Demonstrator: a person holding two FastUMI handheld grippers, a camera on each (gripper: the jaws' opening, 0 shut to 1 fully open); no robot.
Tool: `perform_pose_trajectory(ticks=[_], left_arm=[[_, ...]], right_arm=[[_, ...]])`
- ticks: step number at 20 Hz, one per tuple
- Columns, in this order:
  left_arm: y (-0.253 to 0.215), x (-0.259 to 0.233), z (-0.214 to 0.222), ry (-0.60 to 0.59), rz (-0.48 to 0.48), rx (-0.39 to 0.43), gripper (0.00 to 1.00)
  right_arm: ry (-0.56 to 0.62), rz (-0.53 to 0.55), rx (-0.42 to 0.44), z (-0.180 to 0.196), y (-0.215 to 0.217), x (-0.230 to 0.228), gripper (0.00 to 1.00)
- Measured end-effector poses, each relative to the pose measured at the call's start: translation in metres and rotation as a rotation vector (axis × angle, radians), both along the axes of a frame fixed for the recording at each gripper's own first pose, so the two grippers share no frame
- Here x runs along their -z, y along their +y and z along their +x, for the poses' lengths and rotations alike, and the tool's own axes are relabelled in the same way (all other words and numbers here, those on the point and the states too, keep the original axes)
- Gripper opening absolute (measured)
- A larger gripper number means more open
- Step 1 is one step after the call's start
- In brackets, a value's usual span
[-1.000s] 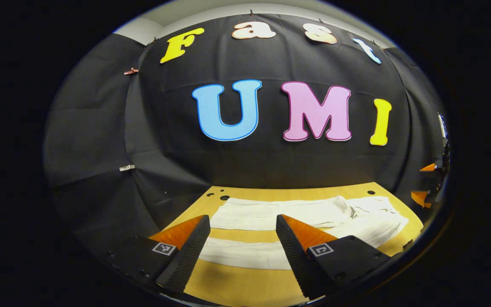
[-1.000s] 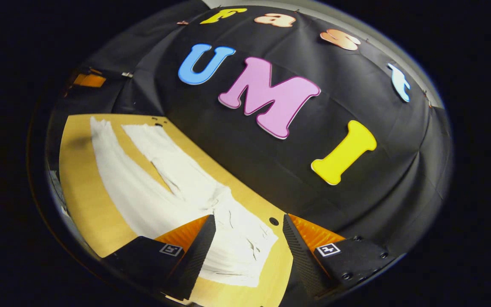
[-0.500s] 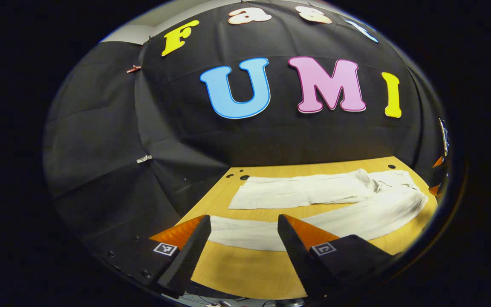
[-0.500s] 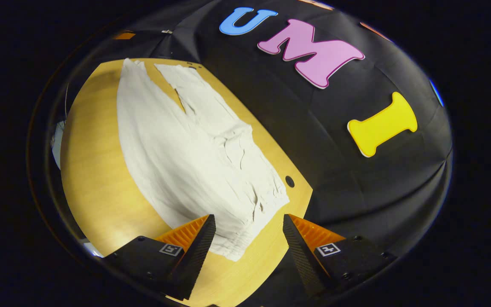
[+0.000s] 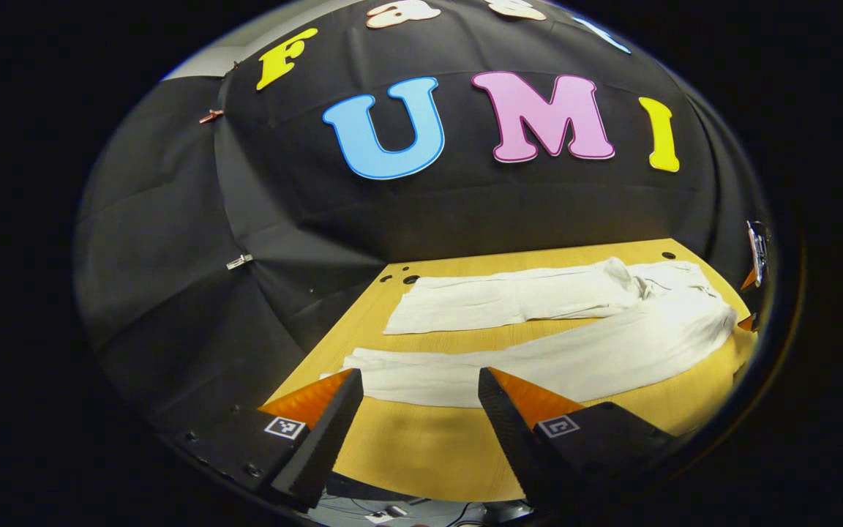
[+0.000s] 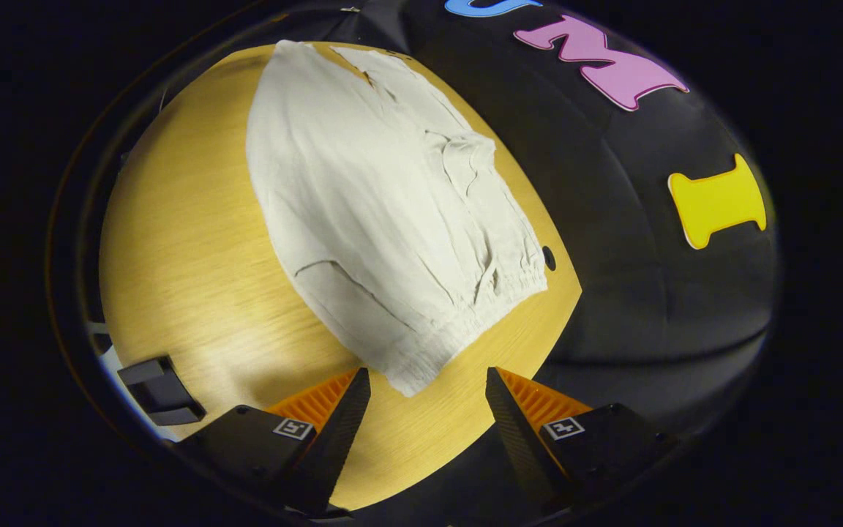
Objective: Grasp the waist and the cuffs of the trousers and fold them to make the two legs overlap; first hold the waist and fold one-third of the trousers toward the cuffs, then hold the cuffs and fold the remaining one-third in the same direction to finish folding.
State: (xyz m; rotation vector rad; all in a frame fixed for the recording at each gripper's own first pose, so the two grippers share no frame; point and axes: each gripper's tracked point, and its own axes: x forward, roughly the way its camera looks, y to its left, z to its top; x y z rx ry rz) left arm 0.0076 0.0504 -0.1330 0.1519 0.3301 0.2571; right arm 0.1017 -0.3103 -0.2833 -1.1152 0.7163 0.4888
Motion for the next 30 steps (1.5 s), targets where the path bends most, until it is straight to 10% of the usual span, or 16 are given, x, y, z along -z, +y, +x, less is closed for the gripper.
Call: perform_pose_trajectory(ticks=[4, 10, 13, 19, 30], left_arm=[[0.001, -0.002, -0.004, 0.009, 0.013, -0.016, 0.99], [0.002, -0.001, -0.009, 0.021, 0.024, -0.041, 0.99], [0.005, 0.004, -0.005, 0.027, 0.048, -0.029, 0.99], [0.044, 0.019, 0.013, 0.086, 0.236, 0.08, 0.98], [0.177, 0.106, 0.033, 0.456, 0.697, 0.332, 0.96]], right_arm=[[0.007, -0.058, -0.095, 0.008, 0.008, 0.008, 0.82], [-0.024, -0.154, -0.199, 0.023, 0.021, 0.023, 0.9], [-0.015, -0.202, -0.225, 0.023, 0.025, 0.029, 0.38], [0.01, -0.221, -0.188, 0.028, 0.023, 0.031, 0.09], [0.082, -0.257, -0.215, 0.029, 0.024, 0.032, 0.05]])
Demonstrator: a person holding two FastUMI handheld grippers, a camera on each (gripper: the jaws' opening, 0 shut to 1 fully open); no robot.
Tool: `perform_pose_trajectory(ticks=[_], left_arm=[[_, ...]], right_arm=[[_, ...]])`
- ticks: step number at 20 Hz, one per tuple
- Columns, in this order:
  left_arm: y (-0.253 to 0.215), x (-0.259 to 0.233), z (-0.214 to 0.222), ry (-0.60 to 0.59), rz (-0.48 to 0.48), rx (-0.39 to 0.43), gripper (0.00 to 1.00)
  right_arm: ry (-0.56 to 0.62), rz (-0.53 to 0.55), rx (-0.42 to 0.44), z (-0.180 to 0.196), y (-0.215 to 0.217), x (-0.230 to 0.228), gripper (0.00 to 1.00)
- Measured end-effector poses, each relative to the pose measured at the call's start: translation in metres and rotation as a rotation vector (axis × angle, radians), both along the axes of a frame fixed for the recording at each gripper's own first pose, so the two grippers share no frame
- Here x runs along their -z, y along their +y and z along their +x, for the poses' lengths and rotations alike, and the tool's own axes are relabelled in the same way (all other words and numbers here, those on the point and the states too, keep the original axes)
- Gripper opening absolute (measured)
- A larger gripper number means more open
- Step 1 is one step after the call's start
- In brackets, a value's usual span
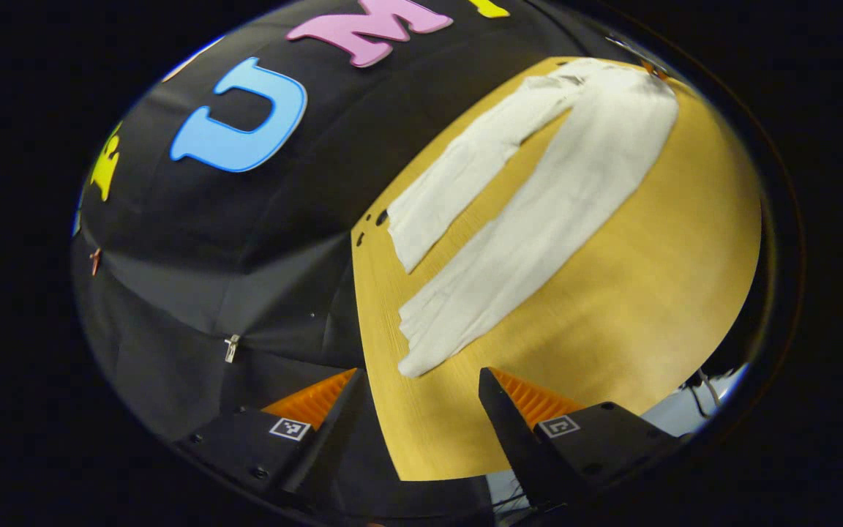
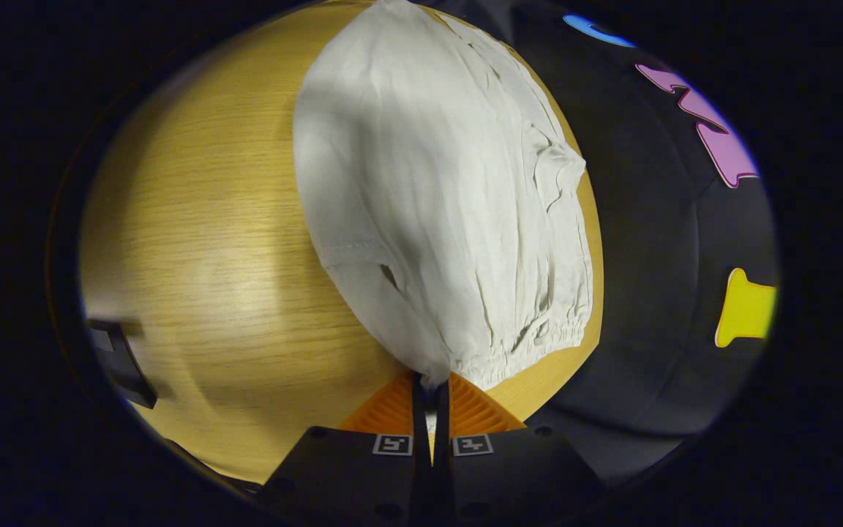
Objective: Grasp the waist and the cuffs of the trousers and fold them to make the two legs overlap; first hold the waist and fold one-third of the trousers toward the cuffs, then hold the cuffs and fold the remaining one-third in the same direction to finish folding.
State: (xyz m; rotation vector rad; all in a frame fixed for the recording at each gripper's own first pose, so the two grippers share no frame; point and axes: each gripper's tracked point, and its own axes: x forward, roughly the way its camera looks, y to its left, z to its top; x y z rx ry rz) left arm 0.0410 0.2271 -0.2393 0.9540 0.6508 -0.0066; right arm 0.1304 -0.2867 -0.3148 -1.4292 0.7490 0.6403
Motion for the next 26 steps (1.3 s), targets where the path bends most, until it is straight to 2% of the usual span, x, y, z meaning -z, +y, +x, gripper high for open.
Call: perform_pose_trajectory(ticks=[4, 8, 12, 14, 15, 17, 18, 19, 22, 23, 26], left_arm=[[0.032, 0.029, 0.033, 0.103, 0.173, 0.112, 0.96], [0.06, 0.059, 0.059, 0.181, 0.325, 0.188, 0.96], [0.048, 0.067, 0.083, 0.182, 0.357, 0.285, 0.93], [0.048, 0.07, 0.095, 0.183, 0.372, 0.318, 0.84], [0.048, 0.071, 0.097, 0.18, 0.382, 0.323, 0.76], [0.048, 0.076, 0.104, 0.185, 0.382, 0.321, 0.6], [0.048, 0.08, 0.104, 0.201, 0.366, 0.312, 0.57], [0.048, 0.081, 0.104, 0.207, 0.354, 0.305, 0.43], [0.043, 0.086, 0.104, 0.217, 0.363, 0.303, 0.2], [0.041, 0.086, 0.104, 0.212, 0.367, 0.304, 0.06], [0.039, 0.077, 0.101, 0.177, 0.295, 0.224, 0.06]], right_arm=[[0.002, -0.013, 0.007, 0.001, -0.001, 0.001, 0.05], [-0.009, -0.04, 0.0, 0.001, -0.002, 0.0, 0.05], [-0.027, -0.071, -0.006, 0.002, -0.003, 0.0, 0.05], [-0.039, -0.086, -0.001, 0.003, -0.004, 0.0, 0.05], [-0.043, -0.094, 0.003, 0.003, -0.005, 0.0, 0.05], [-0.048, -0.101, 0.008, 0.004, -0.004, 0.0, 0.05], [-0.05, -0.103, 0.008, 0.005, -0.005, 0.001, 0.05], [-0.053, -0.1, 0.006, 0.005, -0.004, 0.001, 0.05], [-0.057, -0.085, 0.026, 0.006, -0.007, 0.001, 0.05], [-0.052, -0.074, 0.036, 0.005, -0.006, 0.001, 0.05], [-0.051, -0.052, 0.063, 0.008, -0.007, -0.001, 0.05]])
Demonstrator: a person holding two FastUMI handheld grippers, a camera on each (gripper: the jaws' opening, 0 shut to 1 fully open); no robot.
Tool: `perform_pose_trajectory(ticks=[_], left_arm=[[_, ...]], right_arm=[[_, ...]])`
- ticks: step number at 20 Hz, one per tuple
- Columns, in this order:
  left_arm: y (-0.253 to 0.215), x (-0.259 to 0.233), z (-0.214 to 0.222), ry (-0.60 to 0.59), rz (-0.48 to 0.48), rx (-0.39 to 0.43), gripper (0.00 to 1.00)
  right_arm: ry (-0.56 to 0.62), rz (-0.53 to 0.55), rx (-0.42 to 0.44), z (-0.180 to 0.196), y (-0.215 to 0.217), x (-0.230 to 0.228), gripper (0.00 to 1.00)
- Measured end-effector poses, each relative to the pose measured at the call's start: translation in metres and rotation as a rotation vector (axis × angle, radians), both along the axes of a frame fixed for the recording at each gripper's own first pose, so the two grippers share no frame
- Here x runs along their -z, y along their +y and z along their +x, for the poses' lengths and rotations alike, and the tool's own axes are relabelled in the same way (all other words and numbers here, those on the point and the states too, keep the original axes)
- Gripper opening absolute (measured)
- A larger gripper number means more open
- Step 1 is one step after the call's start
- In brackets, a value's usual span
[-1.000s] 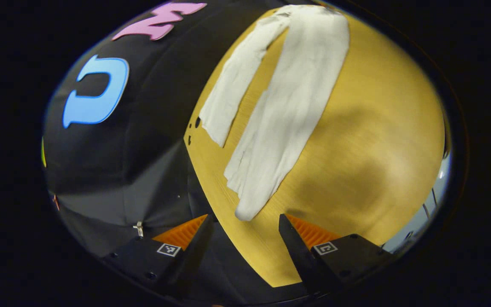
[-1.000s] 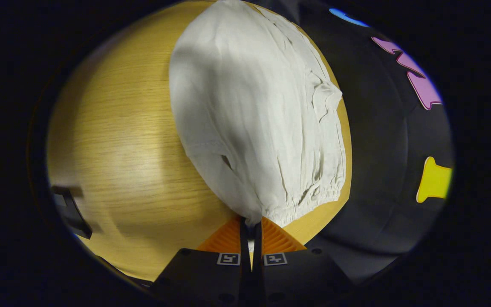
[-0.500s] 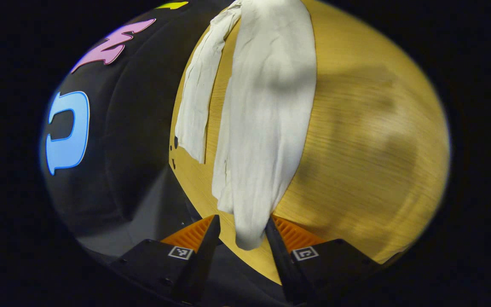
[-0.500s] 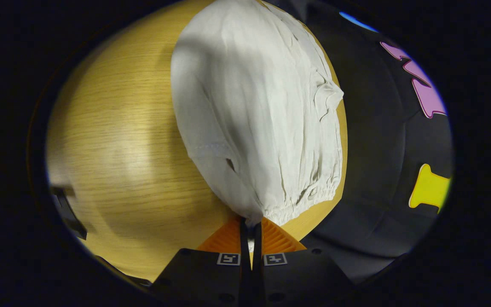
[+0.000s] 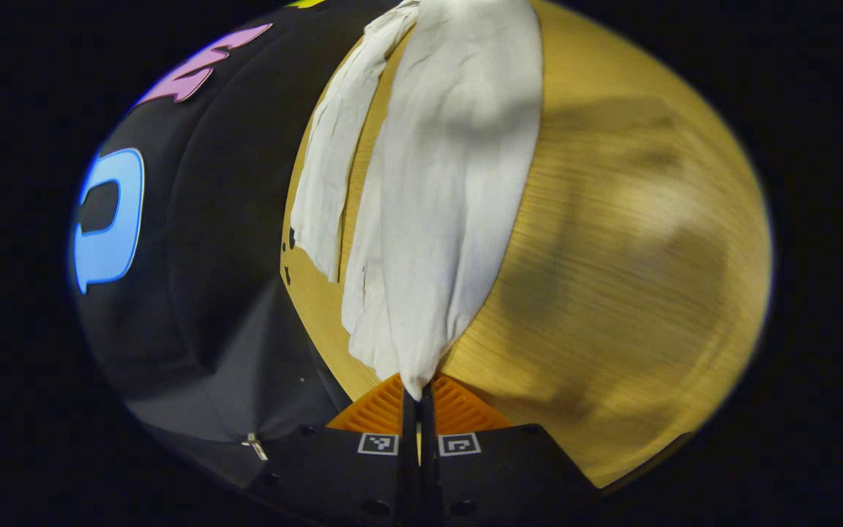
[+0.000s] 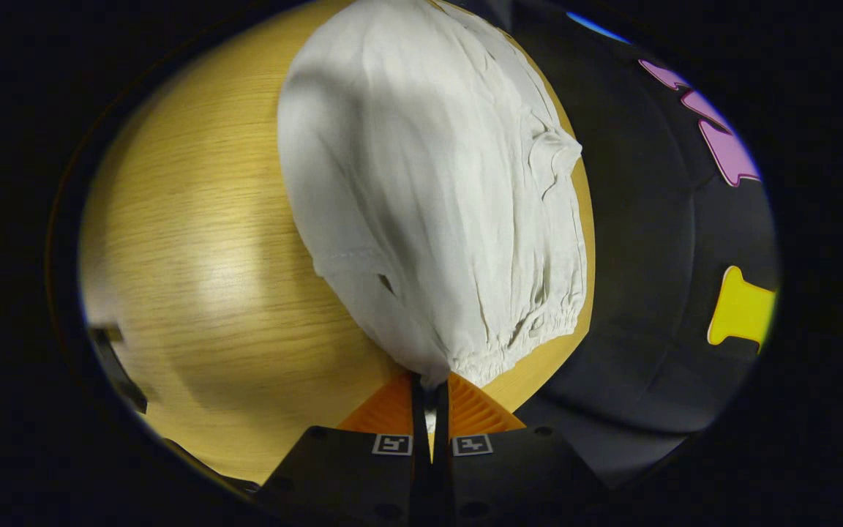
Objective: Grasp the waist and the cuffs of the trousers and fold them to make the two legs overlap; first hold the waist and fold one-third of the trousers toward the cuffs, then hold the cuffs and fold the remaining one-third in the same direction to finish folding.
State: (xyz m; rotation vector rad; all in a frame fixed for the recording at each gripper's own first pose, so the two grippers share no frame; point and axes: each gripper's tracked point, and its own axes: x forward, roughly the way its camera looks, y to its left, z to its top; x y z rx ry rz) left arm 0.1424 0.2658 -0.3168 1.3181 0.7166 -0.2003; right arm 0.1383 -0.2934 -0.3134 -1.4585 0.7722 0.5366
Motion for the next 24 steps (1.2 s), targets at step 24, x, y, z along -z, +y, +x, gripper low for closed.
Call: perform_pose_trajectory(ticks=[24], left_arm=[[-0.029, -0.15, 0.228, -0.354, -0.249, -0.201, 0.05]], right_arm=[[-0.492, 0.436, 0.482, 0.206, 0.016, -0.136, 0.05]])
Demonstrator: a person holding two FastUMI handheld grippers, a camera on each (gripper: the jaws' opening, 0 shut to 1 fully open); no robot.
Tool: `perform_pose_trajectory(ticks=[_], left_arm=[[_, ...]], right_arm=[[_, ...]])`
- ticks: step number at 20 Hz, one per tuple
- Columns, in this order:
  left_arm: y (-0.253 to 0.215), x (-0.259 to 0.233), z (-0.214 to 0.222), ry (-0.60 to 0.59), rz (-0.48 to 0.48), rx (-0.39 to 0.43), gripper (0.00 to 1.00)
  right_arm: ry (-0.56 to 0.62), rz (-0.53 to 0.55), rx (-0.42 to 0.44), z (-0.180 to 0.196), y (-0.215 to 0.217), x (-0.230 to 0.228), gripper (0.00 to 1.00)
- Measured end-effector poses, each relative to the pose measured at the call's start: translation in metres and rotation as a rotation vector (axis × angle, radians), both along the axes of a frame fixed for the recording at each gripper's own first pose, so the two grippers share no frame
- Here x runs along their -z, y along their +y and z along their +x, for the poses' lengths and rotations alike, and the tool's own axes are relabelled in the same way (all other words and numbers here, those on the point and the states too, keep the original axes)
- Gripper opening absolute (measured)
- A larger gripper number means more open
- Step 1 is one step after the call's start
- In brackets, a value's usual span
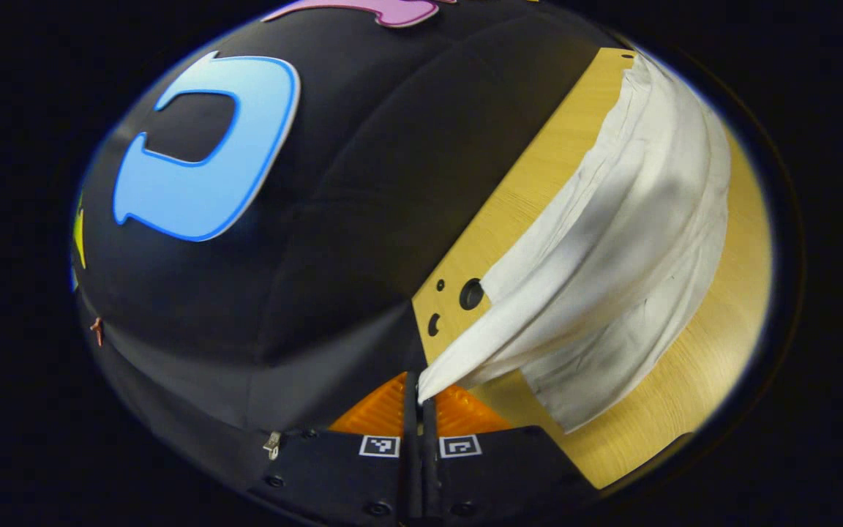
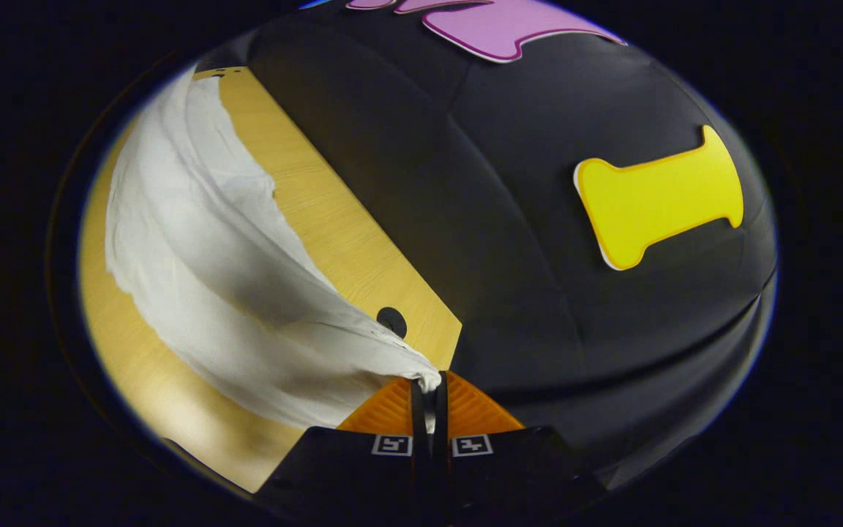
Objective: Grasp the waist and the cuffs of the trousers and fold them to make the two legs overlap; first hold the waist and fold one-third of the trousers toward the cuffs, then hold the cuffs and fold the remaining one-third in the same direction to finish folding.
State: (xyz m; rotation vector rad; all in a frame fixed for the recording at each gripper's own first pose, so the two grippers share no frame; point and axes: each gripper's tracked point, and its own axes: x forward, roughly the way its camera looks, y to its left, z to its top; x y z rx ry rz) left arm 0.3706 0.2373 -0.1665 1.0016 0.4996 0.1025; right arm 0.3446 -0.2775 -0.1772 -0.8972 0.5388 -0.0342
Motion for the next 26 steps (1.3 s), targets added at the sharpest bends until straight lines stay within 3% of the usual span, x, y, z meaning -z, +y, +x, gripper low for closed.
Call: perform_pose_trajectory(ticks=[4, 8, 11, 12, 13, 14, 16, 17, 19, 26], left_arm=[[0.001, 0.01, 0.042, -0.061, -0.261, -0.128, 0.05], [-0.007, 0.016, 0.046, -0.001, -0.2, -0.13, 0.06], [-0.005, 0.043, 0.049, 0.053, -0.204, -0.158, 0.07], [-0.009, 0.05, 0.049, 0.067, -0.207, -0.16, 0.12], [-0.013, 0.055, 0.048, 0.075, -0.212, -0.152, 0.18], [-0.018, 0.056, 0.045, 0.073, -0.217, -0.139, 0.29], [-0.024, 0.055, 0.036, 0.062, -0.233, -0.129, 0.62], [-0.027, 0.054, 0.029, 0.064, -0.254, -0.125, 0.79], [-0.035, 0.046, 0.012, 0.048, -0.323, -0.124, 0.96], [-0.058, -0.001, -0.075, -0.087, -0.529, -0.157, 0.96]], right_arm=[[0.053, 0.093, 0.086, 0.023, -0.005, 0.04, 0.05], [0.072, 0.227, 0.165, 0.024, -0.012, 0.052, 0.05], [0.079, 0.294, 0.219, 0.021, -0.02, 0.056, 0.2], [0.077, 0.32, 0.227, 0.02, -0.019, 0.058, 0.25], [0.075, 0.351, 0.241, 0.019, -0.019, 0.06, 0.32], [0.079, 0.4, 0.247, 0.012, -0.014, 0.061, 0.55], [0.045, 0.481, 0.277, 0.003, -0.016, 0.055, 1.0], [0.018, 0.522, 0.294, 0.0, -0.018, 0.051, 0.98], [-0.013, 0.61, 0.307, -0.013, -0.02, 0.043, 0.98], [-0.112, 0.727, 0.381, -0.049, -0.033, 0.039, 0.98]])
